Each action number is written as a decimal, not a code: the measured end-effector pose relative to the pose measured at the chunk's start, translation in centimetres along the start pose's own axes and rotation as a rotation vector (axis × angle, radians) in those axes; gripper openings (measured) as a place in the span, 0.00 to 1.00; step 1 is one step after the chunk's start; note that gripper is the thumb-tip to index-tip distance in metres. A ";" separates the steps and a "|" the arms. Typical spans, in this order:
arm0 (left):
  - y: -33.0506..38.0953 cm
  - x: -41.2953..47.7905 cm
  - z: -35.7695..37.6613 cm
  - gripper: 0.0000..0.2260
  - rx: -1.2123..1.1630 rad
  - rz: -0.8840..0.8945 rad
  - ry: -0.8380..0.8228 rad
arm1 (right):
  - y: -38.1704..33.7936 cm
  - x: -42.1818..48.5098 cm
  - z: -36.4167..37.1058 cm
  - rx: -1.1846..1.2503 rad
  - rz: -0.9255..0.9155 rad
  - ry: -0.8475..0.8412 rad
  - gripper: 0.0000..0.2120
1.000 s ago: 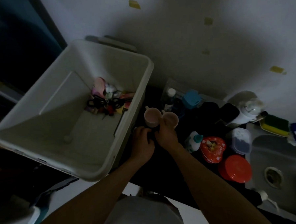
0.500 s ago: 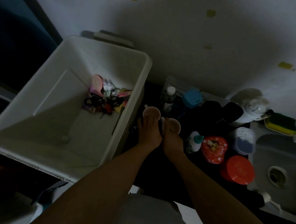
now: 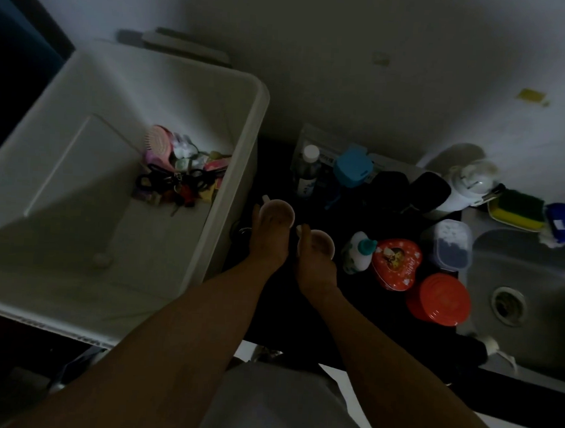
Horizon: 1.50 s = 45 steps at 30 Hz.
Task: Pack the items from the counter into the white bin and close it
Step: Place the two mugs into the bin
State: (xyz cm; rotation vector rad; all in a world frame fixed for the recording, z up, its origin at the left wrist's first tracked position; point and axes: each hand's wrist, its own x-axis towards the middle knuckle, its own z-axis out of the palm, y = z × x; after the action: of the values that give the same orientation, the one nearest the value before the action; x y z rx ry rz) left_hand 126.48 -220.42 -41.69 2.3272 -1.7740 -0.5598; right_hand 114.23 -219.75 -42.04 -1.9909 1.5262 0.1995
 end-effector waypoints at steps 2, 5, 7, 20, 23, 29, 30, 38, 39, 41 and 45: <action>0.4 -0.3 0.4 0.23 -0.203 -0.029 0.008 | 0.1 -0.3 0.2 0.011 0.003 -0.005 0.35; 1.6 -1.2 0.4 0.28 -0.682 -0.266 0.160 | 0.3 -1.0 0.4 -0.009 0.005 0.016 0.36; 1.8 -1.7 -0.2 0.26 -0.694 -0.236 0.144 | 0.3 -1.5 0.4 -0.005 0.025 0.013 0.35; 1.3 -3.6 -4.0 0.23 0.264 0.327 -0.117 | -0.4 -6.2 0.2 0.055 -0.004 0.093 0.37; 2.1 -4.3 -5.7 0.23 0.202 0.320 -0.058 | -0.6 -6.9 -0.8 0.076 -0.024 0.121 0.35; 2.5 -4.7 -9.5 0.22 0.336 0.421 0.013 | -0.9 -7.8 -3.8 0.116 -0.080 0.221 0.35; 2.5 -4.8 -10.0 0.23 0.348 0.424 0.013 | -0.9 -7.9 -4.4 0.119 -0.093 0.231 0.35; 1.9 -6.5 -15.6 0.23 0.346 0.575 0.100 | -2.0 -10.2 -7.2 0.157 -0.123 0.381 0.33; 1.8 -6.7 -16.2 0.22 0.372 0.595 0.122 | -2.3 -10.5 -7.6 0.162 -0.124 0.403 0.33; 1.6 -7.1 -17.4 0.20 0.395 0.626 0.168 | -3.2 -10.8 -8.6 0.144 -0.132 0.460 0.35; 0.8 -7.6 -19.7 0.15 0.357 0.638 0.246 | -5.5 -10.9 -10.5 0.064 -0.137 0.545 0.36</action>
State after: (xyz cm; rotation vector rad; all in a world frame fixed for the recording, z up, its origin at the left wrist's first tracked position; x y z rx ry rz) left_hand 131.67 -215.33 -21.87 1.7254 -2.4540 0.1461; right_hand 113.24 -215.74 -26.48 -2.1962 1.6731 -0.4804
